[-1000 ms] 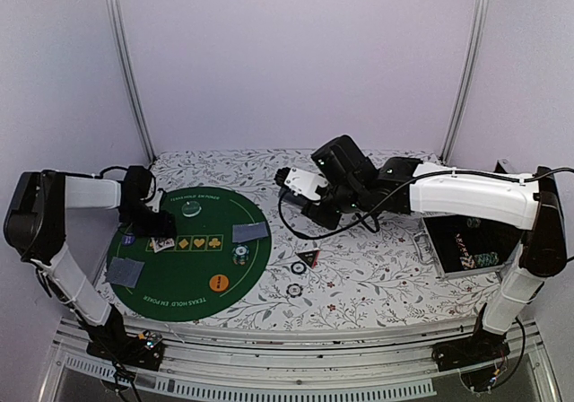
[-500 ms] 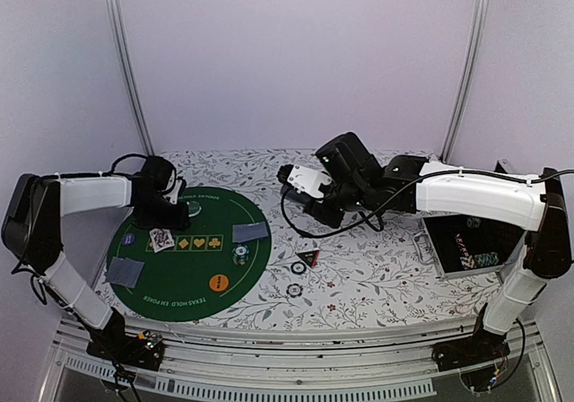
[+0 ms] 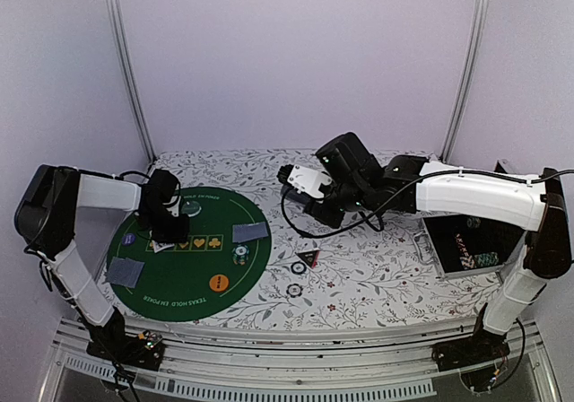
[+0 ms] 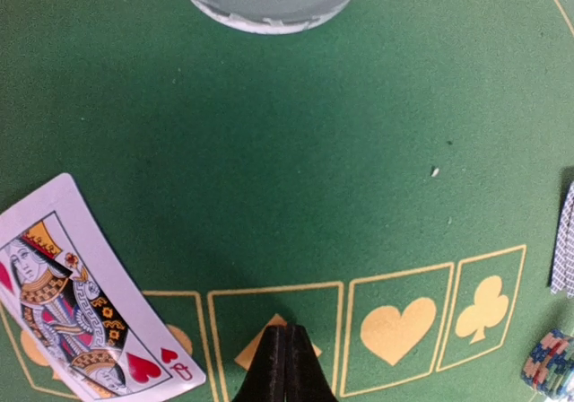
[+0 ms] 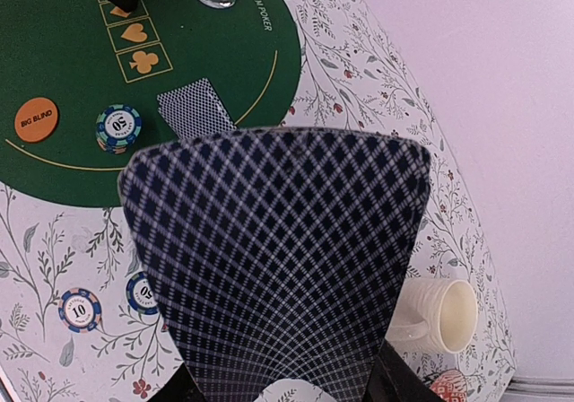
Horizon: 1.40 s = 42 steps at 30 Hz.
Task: Distribute texas hold em gaming equipment
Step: Adjust the poker card in the community card area.
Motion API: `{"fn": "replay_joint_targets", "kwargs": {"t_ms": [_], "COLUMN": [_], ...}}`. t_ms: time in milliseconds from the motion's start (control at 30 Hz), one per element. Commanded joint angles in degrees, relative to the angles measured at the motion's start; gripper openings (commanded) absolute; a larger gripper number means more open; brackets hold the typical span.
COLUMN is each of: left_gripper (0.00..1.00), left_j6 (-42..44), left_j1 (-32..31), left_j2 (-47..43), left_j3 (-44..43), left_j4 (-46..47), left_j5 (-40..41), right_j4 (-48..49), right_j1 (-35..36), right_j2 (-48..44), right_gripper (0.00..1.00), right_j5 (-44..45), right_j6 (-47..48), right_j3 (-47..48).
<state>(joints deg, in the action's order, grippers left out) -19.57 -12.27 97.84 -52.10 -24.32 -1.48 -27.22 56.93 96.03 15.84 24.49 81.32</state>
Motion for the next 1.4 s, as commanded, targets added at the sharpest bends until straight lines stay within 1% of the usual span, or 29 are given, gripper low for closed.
{"fn": "replay_joint_targets", "kwargs": {"t_ms": [0,167,433,833,1167,1267,1367], "left_gripper": [0.0,0.0,0.0,0.01,0.01,0.01,0.01], "left_j6": [-3.1,-3.2,-2.3,-0.7,0.2,0.6,1.1], "left_j1": [2.0,3.3,4.9,7.2,8.7,8.7,8.5], "left_j2": [0.5,-1.0,-2.9,-5.5,-6.3,-6.6,-7.3], "left_j3": [3.0,4.7,3.9,5.1,4.4,4.5,4.6], "left_j4": [-3.2,-3.8,-5.7,-7.4,-7.9,-7.1,-5.6], "left_j5": [0.3,2.4,6.3,8.8,8.8,6.6,2.5], "right_j4": [-0.2,0.0,0.0,-0.2,-0.4,-0.4,-0.4], "right_j1": [-0.2,-0.2,-0.2,-0.2,-0.3,-0.3,-0.2], "right_j2": [-1.9,-1.5,-1.7,-2.0,-2.2,-2.1,-1.9], "right_gripper": [0.45,0.45,0.45,0.45,0.45,0.45,0.45], "right_j5": [0.2,0.2,0.1,0.4,0.4,0.4,0.4], "right_j6": [-0.4,-0.2,-0.2,-0.2,-0.3,-0.3,-0.3], "right_j3": [-0.3,-0.3,-0.3,-0.4,-0.6,-0.5,-0.4]}}
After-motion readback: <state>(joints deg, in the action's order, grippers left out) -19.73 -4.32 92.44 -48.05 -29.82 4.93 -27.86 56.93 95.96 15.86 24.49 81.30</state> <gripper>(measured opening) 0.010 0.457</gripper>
